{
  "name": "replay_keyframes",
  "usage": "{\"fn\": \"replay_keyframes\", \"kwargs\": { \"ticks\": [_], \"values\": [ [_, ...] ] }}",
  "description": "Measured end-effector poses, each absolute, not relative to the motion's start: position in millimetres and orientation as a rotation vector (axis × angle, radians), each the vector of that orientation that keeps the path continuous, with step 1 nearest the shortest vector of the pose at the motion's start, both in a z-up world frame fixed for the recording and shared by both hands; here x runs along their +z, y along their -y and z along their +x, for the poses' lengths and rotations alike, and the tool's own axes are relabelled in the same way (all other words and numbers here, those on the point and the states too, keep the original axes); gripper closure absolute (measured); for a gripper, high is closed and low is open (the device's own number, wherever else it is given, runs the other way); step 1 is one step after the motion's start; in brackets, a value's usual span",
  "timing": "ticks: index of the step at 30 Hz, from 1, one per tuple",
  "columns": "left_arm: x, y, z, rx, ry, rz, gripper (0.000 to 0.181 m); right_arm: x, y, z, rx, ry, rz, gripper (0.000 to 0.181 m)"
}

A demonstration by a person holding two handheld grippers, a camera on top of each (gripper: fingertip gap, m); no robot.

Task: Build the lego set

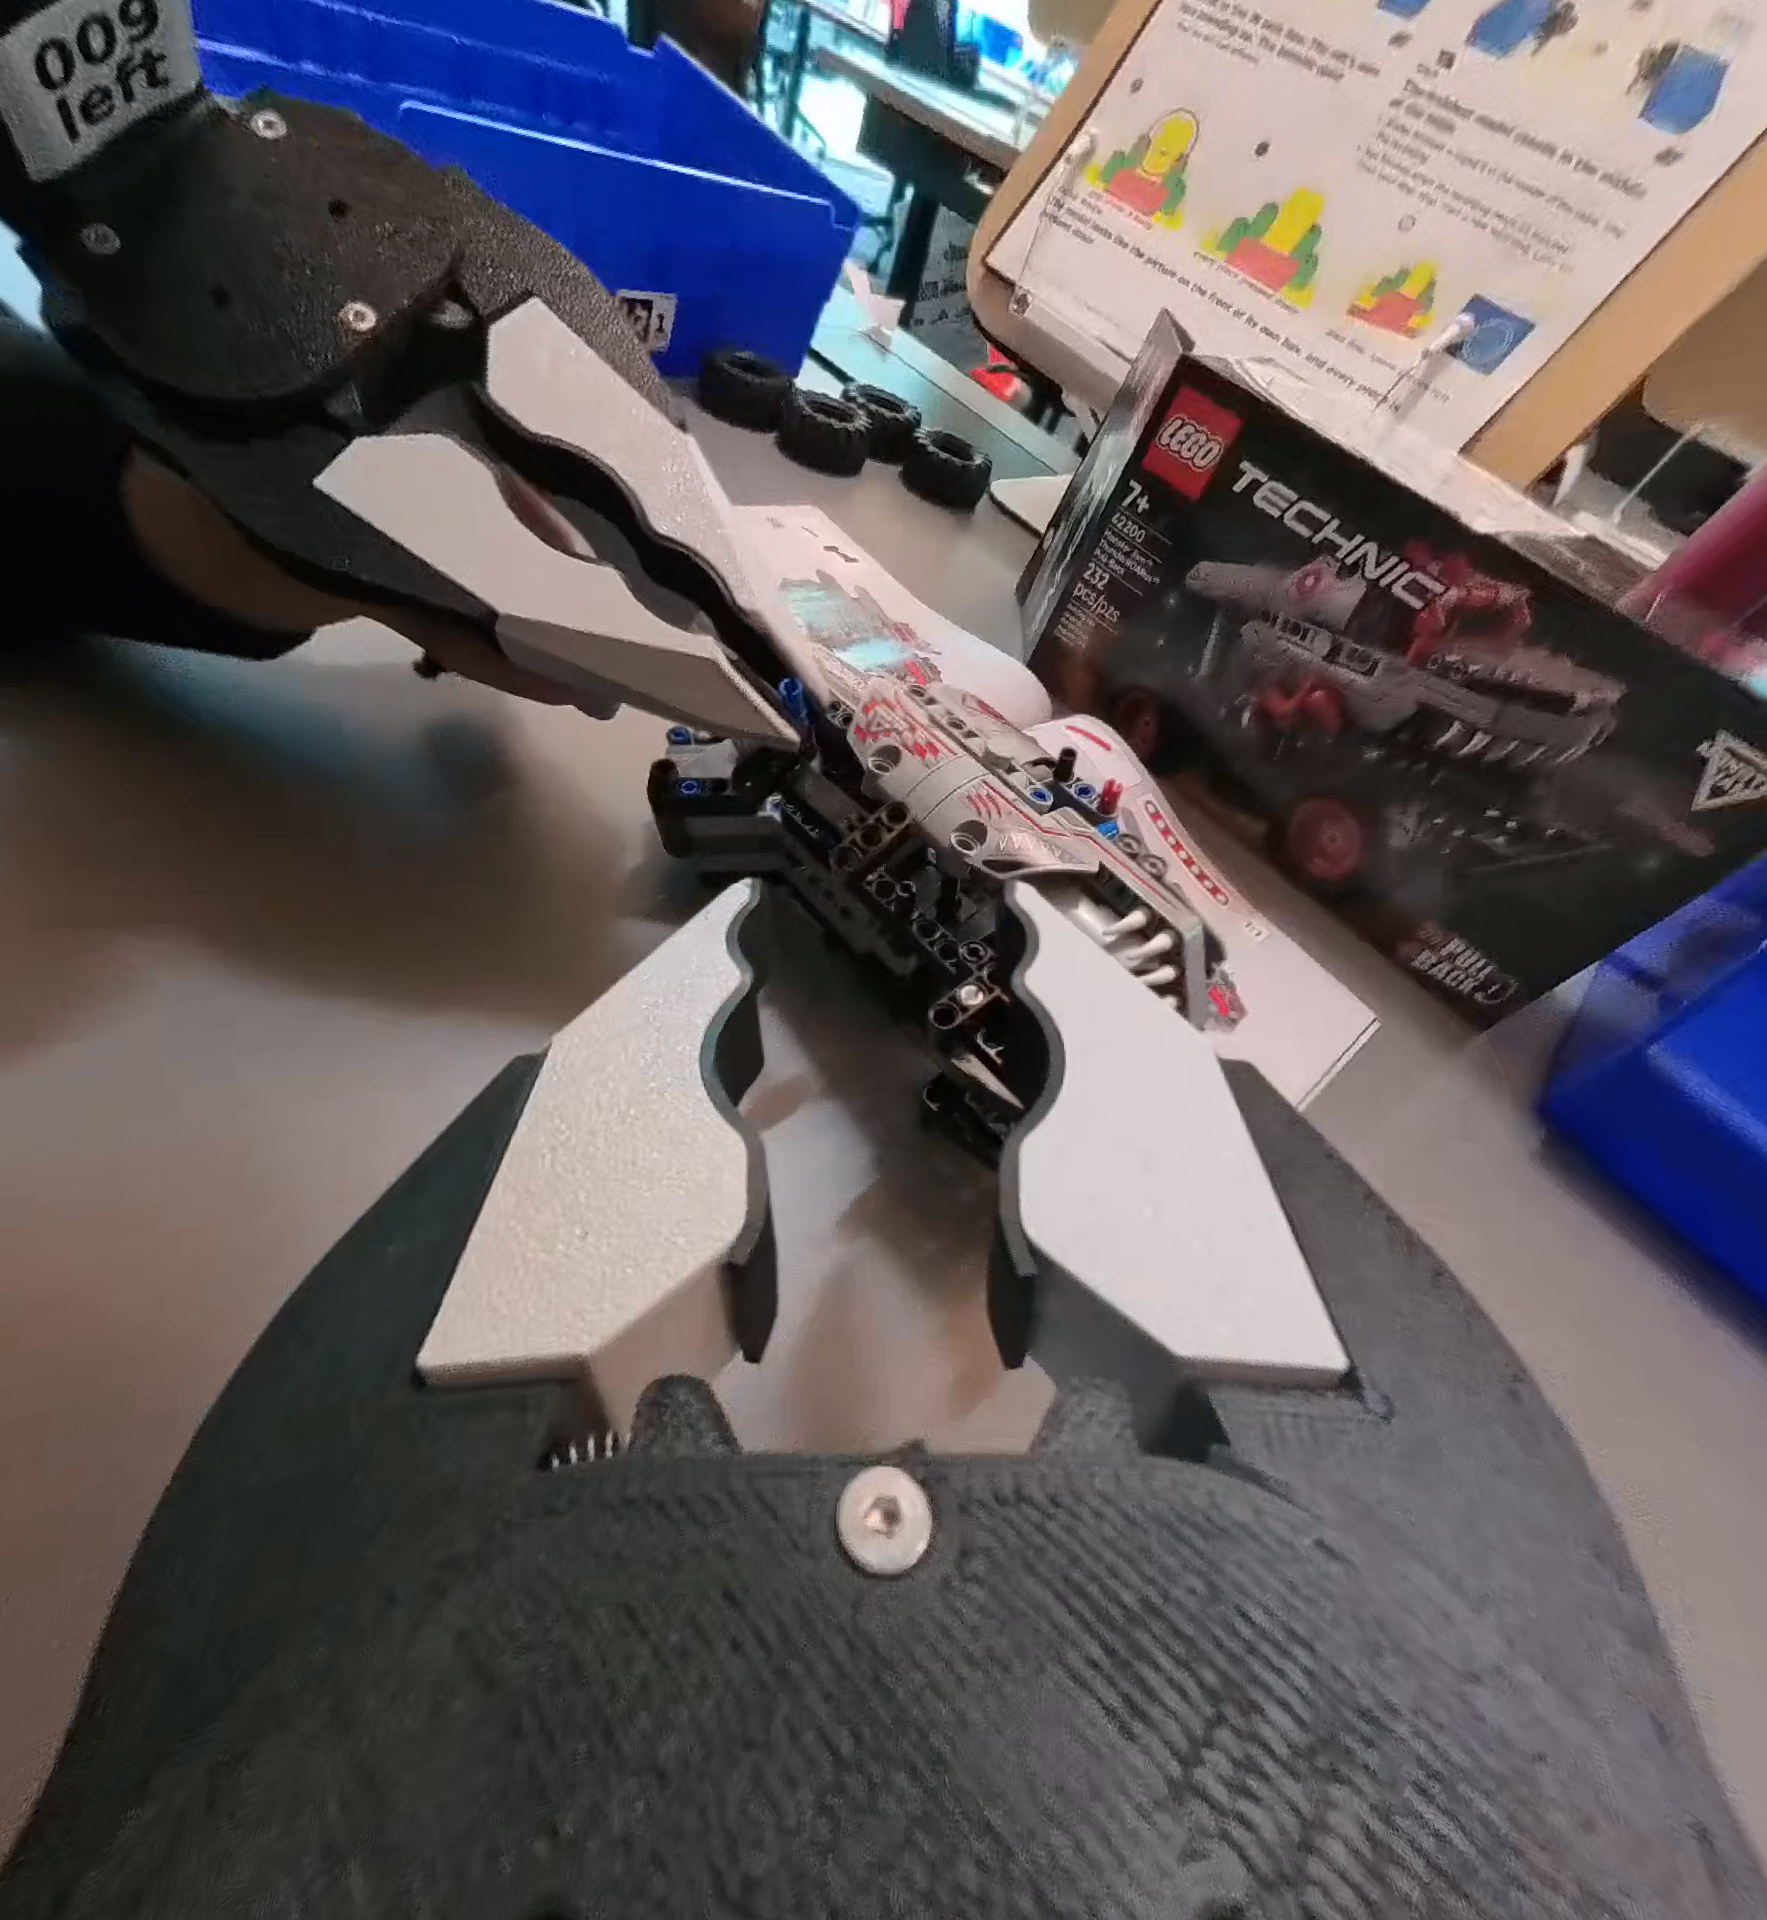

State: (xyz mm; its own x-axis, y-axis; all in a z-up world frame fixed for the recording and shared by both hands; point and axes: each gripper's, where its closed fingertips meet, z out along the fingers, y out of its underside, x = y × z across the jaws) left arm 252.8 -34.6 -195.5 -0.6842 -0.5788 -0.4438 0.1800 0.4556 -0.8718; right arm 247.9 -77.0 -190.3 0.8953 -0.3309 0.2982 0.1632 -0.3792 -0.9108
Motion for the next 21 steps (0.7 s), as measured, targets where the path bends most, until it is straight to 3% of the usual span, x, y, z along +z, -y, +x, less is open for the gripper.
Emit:
{"fn": "replay_keyframes", "kwargs": {
  "ticks": [8, 21],
  "values": [
    [-194, 41, 250, -1.357, -1.973, -0.334, 0.178, -202, 74, 246, -0.588, -0.107, -1.977, 0.161],
    [-193, 39, 259, -1.373, -1.944, -0.375, 0.178, -201, 61, 259, -0.648, -0.194, -1.908, 0.17]
  ]
}}
